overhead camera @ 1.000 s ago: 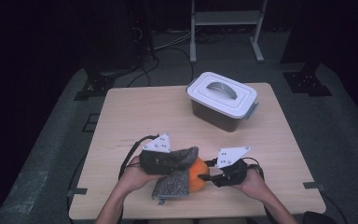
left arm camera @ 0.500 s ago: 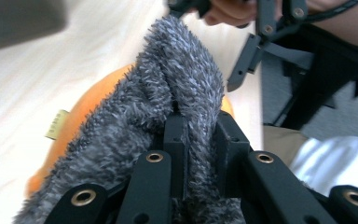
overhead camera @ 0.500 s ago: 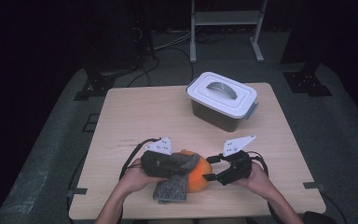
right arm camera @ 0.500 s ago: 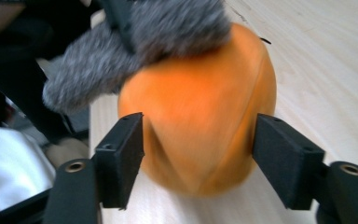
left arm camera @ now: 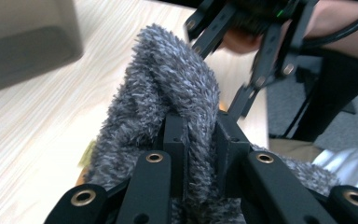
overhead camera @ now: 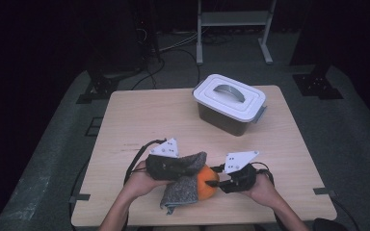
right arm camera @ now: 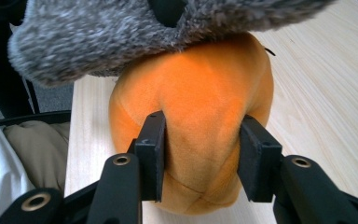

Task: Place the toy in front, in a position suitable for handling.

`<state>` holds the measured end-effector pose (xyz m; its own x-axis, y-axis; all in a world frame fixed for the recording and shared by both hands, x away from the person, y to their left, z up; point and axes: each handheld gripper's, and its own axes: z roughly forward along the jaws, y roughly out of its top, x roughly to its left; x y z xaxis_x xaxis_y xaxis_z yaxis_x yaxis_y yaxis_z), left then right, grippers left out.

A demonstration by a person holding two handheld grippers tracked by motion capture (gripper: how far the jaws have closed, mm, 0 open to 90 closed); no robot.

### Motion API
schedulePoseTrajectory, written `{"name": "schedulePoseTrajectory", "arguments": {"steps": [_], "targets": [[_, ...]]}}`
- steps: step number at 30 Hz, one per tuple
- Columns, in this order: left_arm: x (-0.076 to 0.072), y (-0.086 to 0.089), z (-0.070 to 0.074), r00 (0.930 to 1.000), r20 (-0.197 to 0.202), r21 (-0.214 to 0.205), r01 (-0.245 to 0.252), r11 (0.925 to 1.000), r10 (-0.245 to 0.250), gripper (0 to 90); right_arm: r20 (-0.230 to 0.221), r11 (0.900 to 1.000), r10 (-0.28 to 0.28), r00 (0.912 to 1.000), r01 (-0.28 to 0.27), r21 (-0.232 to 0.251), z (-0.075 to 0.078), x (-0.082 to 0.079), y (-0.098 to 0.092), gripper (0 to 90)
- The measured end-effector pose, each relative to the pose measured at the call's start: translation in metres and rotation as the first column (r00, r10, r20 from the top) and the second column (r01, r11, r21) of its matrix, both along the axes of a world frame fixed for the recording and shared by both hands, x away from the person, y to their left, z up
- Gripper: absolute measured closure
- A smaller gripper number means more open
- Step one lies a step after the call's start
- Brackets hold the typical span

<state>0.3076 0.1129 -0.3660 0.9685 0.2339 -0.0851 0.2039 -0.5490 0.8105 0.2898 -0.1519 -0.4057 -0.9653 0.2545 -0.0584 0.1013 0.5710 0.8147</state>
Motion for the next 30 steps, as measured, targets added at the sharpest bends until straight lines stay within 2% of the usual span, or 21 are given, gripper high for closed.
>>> {"name": "schedulePoseTrajectory", "arguments": {"steps": [3, 5, 7, 9, 11, 12, 13, 16, 18, 19, 20, 23, 24, 27, 29, 30], "targets": [[0.005, 0.007, -0.004, 0.9994, 0.001, 0.030, -0.035, 0.9989, 0.035, 77.5, -0.006, 0.9999, -0.012, 0.9999, 0.011, -0.004, -0.001, 0.005, -0.006, 57.7], [0.008, 0.014, -0.010, 0.9987, -0.020, 0.044, -0.047, 0.9979, 0.048, 77.4, -0.021, 0.9995, -0.032, 0.9993, 0.032, 0.001, -0.003, 0.010, -0.012, 57.6], [0.010, 0.015, -0.016, 0.9980, -0.040, 0.043, -0.047, 0.9980, 0.049, 77.4, -0.059, 0.9986, -0.052, 0.9969, 0.052, 0.009, -0.005, 0.015, -0.017, 54.4], [0.010, 0.015, -0.019, 0.9977, -0.054, 0.042, -0.039, 0.9983, 0.041, 77.4, -0.099, 0.9979, -0.060, 0.9933, 0.062, 0.016, -0.006, 0.019, -0.019, 45.0], [0.010, 0.013, -0.018, 0.9971, -0.074, 0.033, -0.014, 0.9994, 0.016, 77.4, -0.172, 0.9975, -0.053, 0.9836, 0.060, 0.036, -0.005, 0.023, -0.019, 35.7], [0.009, 0.012, -0.018, 0.9965, -0.084, 0.030, 0.000, 0.9996, 0.003, 77.4, -0.196, 0.9972, -0.053, 0.9792, 0.062, 0.041, -0.006, 0.023, -0.019, 35.3], [0.008, 0.010, -0.017, 0.9956, -0.092, 0.028, 0.020, 0.9994, -0.017, 77.3, -0.201, 0.9971, -0.052, 0.9782, 0.062, 0.044, -0.007, 0.023, -0.018, 35.5], [0.007, 0.009, -0.013, 0.9956, -0.090, 0.031, 0.030, 0.9991, -0.027, 77.1, -0.174, 0.9980, -0.046, 0.9837, 0.053, 0.034, -0.008, 0.018, -0.014, 44.2], [0.006, 0.009, -0.008, 0.9963, -0.078, 0.020, 0.036, 0.9991, -0.034, 77.1, -0.100, 0.9992, -0.026, 0.9946, 0.029, 0.028, -0.007, 0.011, -0.012, 50.5], [0.005, 0.008, -0.004, 0.9966, -0.071, 0.008, 0.041, 0.9991, -0.041, 77.1, -0.081, 0.9996, -0.007, 0.9967, 0.010, 0.025, -0.006, 0.008, -0.010, 52.9], [0.005, 0.007, -0.002, 0.9968, -0.066, 0.000, 0.045, 0.9990, -0.044, 77.0, -0.041, 0.9997, 0.020, 0.9989, -0.020, 0.014, -0.004, 0.004, -0.007, 54.2], [0.003, 0.006, 0.005, 0.9977, -0.050, -0.005, 0.046, 0.9989, -0.046, 76.4, 0.041, 0.9964, 0.084, 0.9956, -0.084, -0.013, -0.002, -0.006, -0.001, 56.1], [0.004, 0.006, 0.004, 0.9981, -0.047, 0.008, 0.040, 0.9992, -0.040, 76.5, 0.054, 0.9959, 0.089, 0.9946, -0.088, -0.023, -0.001, -0.007, 0.000, 56.5], [0.007, 0.009, -0.004, 0.9978, -0.063, 0.035, 0.021, 0.9992, -0.018, 77.4, 0.043, 0.9979, 0.063, 0.9971, -0.062, -0.021, -0.001, -0.002, -0.005, 58.6], [0.008, 0.010, -0.010, 0.9968, -0.079, 0.044, 0.018, 0.9989, -0.014, 77.9, 0.006, 0.9997, 0.017, 0.9998, -0.016, -0.015, -0.002, 0.006, -0.012, 58.6], [0.008, 0.010, -0.014, 0.9957, -0.090, 0.040, 0.022, 0.9989, -0.019, 77.9, -0.021, 0.9999, -0.010, 0.9997, 0.009, -0.013, -0.004, 0.010, -0.014, 55.6]]}}
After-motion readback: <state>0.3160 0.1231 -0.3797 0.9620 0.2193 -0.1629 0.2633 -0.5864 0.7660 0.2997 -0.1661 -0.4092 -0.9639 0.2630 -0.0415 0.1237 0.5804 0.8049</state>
